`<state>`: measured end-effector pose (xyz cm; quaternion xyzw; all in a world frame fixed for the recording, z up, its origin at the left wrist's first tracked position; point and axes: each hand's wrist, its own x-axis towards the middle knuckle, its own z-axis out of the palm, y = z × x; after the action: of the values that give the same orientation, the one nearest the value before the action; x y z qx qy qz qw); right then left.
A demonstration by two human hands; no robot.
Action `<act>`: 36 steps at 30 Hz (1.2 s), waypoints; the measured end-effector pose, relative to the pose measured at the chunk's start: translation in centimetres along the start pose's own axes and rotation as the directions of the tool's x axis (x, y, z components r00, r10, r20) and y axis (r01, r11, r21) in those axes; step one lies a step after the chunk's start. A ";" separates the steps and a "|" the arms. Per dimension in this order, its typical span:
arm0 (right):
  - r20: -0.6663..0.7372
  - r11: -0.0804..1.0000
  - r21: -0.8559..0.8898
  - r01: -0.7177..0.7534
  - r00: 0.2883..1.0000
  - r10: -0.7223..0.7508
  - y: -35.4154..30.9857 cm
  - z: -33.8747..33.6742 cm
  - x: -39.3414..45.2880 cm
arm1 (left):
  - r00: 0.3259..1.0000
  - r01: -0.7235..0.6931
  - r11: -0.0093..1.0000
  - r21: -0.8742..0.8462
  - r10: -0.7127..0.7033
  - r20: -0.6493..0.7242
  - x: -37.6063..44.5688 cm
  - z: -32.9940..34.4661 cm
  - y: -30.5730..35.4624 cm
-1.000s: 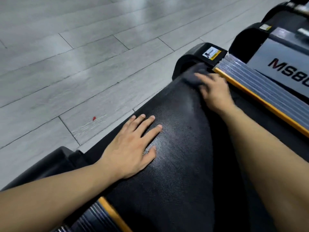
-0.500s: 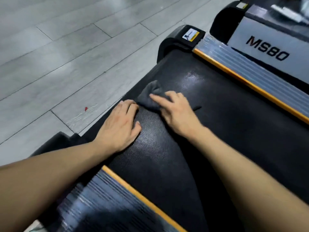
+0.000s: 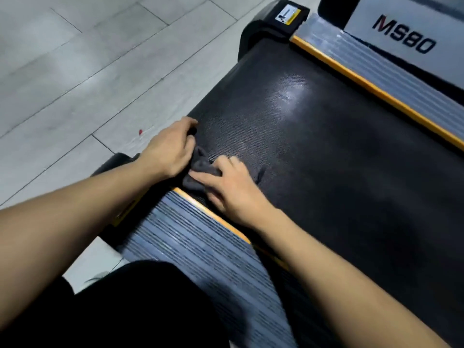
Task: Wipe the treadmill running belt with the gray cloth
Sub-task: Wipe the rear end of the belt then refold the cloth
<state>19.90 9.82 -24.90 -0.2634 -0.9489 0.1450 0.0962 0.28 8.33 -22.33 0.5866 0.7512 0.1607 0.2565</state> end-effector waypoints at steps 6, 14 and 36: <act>-0.189 0.942 -0.100 -0.319 0.936 0.297 9.3 -2.7 -5.2 | 0.969 -0.143 0.962 0.231 0.088 0.233 -1.6 -0.5 -0.2; -0.337 0.509 -0.015 -0.861 0.484 0.808 10.8 -4.9 -9.7 | 0.982 -0.084 0.929 0.360 0.016 0.188 -2.4 0.8 1.5; -0.253 0.474 0.321 -0.820 0.408 0.877 7.0 -6.2 -9.4 | 0.958 -0.108 0.933 0.344 0.005 0.285 -3.6 -0.9 1.0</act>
<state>32.73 11.99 -22.32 -0.7231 -0.6300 0.1879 0.2121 1.26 5.16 -20.31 0.6615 0.7067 -0.0548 0.2449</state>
